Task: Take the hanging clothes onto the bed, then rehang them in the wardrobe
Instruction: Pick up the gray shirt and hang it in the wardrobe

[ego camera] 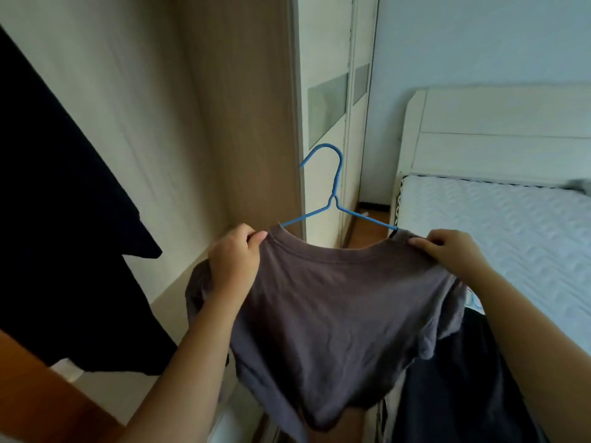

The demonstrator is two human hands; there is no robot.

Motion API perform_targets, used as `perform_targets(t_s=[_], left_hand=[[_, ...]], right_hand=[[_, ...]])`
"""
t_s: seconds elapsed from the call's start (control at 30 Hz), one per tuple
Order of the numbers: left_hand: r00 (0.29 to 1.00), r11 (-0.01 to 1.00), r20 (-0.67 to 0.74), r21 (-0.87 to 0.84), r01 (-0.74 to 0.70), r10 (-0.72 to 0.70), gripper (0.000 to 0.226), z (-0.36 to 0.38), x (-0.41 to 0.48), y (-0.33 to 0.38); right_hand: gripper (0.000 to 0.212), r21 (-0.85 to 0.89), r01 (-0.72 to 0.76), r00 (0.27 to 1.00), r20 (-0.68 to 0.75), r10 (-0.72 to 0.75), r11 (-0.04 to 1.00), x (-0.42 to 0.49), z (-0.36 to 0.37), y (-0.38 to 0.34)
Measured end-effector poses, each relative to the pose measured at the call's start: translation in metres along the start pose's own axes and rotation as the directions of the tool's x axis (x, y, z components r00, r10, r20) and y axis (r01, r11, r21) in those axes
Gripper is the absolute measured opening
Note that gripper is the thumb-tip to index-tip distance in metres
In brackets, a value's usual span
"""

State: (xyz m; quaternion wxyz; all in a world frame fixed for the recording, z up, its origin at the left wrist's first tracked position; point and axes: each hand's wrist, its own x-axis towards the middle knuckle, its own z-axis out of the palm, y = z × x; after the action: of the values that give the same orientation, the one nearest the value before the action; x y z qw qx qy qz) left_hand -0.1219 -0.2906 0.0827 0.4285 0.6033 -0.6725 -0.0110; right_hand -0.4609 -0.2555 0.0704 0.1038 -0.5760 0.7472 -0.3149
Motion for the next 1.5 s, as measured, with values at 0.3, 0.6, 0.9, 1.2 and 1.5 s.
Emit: perform_targets(t_s=[0.3,0.6,0.9,1.2,1.5], left_hand=[[0.999,0.995,-0.031,0.1,0.027,-0.024,0.031,-0.001,0.096,-0.001],[0.986,0.989,-0.168,0.144,0.033,-0.008,0.03,-0.041,0.114,0.016],[0.751,0.918,-0.577,0.386,-0.093,0.319,0.032,-0.128,0.103,0.052],[0.521,0.93,-0.819,0.348,0.122,0.238,0.047,-0.189,0.117,0.029],[0.687,0.94,-0.727,0.218,0.261,-0.022,0.065,-0.222,0.186,0.013]], right_hand=[[0.035,0.198,0.109,0.968,0.2,-0.149,0.974,0.026,-0.042,-0.052],[0.025,0.653,-0.131,0.962,0.266,-0.064,0.746,0.033,-0.044,-0.107],[0.028,0.686,0.008,0.989,0.1,-0.105,0.728,0.031,-0.014,-0.227],[0.04,0.863,0.134,0.958,0.013,-0.286,0.488,0.06,0.009,-0.336],[0.022,0.962,0.133,0.894,-0.012,-0.449,0.24,0.098,0.009,-0.452]])
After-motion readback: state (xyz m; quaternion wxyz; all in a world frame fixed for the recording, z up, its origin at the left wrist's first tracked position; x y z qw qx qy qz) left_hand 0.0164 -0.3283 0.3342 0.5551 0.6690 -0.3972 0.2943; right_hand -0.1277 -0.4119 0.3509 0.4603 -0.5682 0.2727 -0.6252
